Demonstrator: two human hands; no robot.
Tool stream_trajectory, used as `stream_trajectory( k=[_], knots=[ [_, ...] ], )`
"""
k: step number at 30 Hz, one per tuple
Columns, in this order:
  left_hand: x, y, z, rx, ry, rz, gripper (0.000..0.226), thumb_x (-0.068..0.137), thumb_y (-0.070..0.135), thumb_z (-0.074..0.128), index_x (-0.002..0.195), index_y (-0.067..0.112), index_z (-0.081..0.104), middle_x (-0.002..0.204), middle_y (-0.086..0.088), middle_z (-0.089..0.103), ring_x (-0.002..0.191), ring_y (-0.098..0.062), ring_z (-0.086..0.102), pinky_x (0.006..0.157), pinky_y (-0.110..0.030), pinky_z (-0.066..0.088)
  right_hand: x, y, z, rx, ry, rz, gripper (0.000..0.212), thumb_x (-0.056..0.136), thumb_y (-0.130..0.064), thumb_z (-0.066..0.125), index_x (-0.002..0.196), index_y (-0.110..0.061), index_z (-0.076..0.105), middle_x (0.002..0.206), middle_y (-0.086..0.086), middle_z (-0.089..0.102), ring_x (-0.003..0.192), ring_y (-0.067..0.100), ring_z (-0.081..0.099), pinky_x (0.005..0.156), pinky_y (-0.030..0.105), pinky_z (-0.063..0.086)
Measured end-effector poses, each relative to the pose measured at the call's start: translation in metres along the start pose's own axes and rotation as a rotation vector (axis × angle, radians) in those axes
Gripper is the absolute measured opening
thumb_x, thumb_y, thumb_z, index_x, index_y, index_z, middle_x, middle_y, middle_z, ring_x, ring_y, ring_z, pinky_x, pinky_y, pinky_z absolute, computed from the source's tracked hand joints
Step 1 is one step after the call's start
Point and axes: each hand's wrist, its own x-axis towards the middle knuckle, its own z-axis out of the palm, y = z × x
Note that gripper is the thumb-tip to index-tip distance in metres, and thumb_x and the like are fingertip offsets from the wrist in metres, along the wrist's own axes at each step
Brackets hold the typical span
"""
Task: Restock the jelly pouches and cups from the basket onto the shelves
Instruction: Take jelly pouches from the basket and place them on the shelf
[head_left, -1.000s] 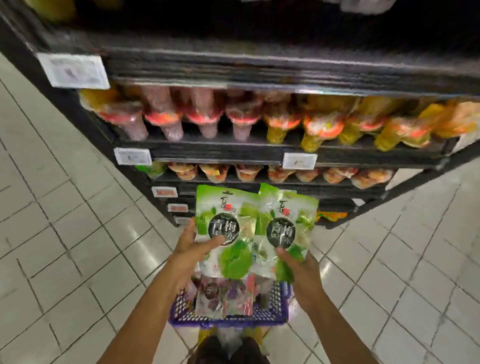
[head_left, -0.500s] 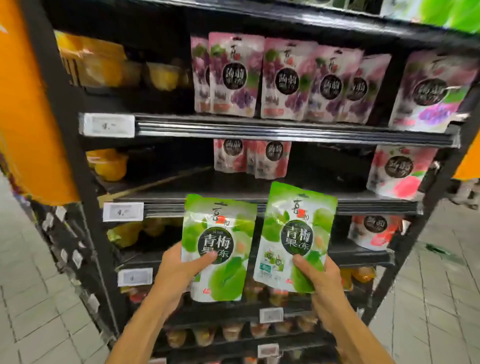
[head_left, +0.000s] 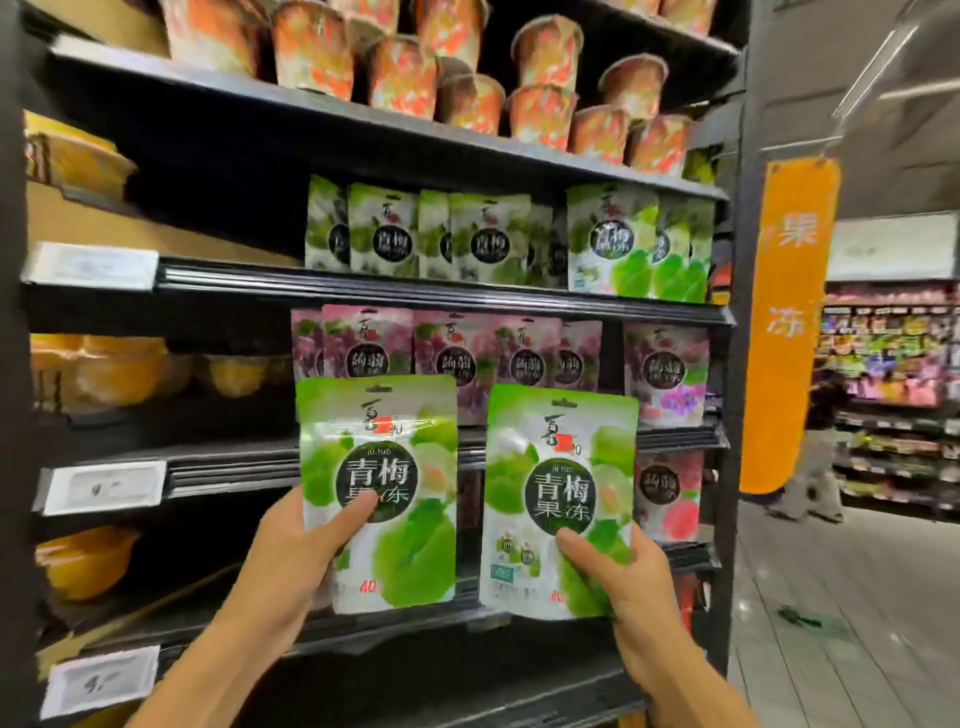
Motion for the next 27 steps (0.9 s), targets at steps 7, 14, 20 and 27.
stream_trajectory(
  k=[7, 14, 20, 27],
  knots=[
    [0.069, 0.054, 0.054, 0.031, -0.051, 0.135, 0.038, 0.075, 0.033, 0.072, 0.108, 0.014, 0.069, 0.101, -0.009, 0.076, 0.090, -0.029, 0.074, 0.075, -0.045, 0.059, 0.080, -0.063, -0.018, -0.077, 0.064, -0.123, 0.051, 0.050, -0.037, 0.088, 0.095, -0.015, 0.073, 0.089, 0.010, 0.077, 0.079, 0.026, 0.074, 0.060, 0.032, 0.058],
    [0.135, 0.095, 0.108, 0.075, 0.018, 0.254, 0.017, 0.087, 0.021, 0.069, 0.102, 0.013, 0.072, 0.094, -0.001, 0.078, 0.087, -0.018, 0.074, 0.070, -0.030, 0.059, 0.174, -0.122, -0.028, -0.127, 0.094, -0.245, 0.050, 0.052, -0.038, 0.086, 0.093, -0.013, 0.071, 0.090, 0.010, 0.077, 0.074, 0.019, 0.072, 0.064, 0.032, 0.059],
    [0.173, 0.117, 0.149, 0.094, 0.061, 0.258, 0.013, 0.088, 0.023, 0.070, 0.098, 0.015, 0.072, 0.092, -0.004, 0.078, 0.084, -0.023, 0.074, 0.073, -0.039, 0.060, 0.259, -0.169, -0.027, -0.208, 0.063, -0.226, 0.110, 0.051, -0.049, 0.091, 0.139, -0.001, 0.047, 0.128, 0.017, 0.062, 0.114, 0.032, 0.063, 0.101, 0.048, 0.050],
    [0.194, 0.123, 0.178, 0.089, 0.093, 0.205, 0.017, 0.088, 0.024, 0.071, 0.100, 0.013, 0.072, 0.101, -0.008, 0.075, 0.097, -0.029, 0.070, 0.092, -0.048, 0.053, 0.323, -0.193, -0.004, -0.197, 0.058, -0.232, 0.076, 0.065, -0.028, 0.091, 0.128, -0.005, 0.054, 0.115, 0.014, 0.068, 0.095, 0.027, 0.070, 0.084, 0.043, 0.059]
  ],
)
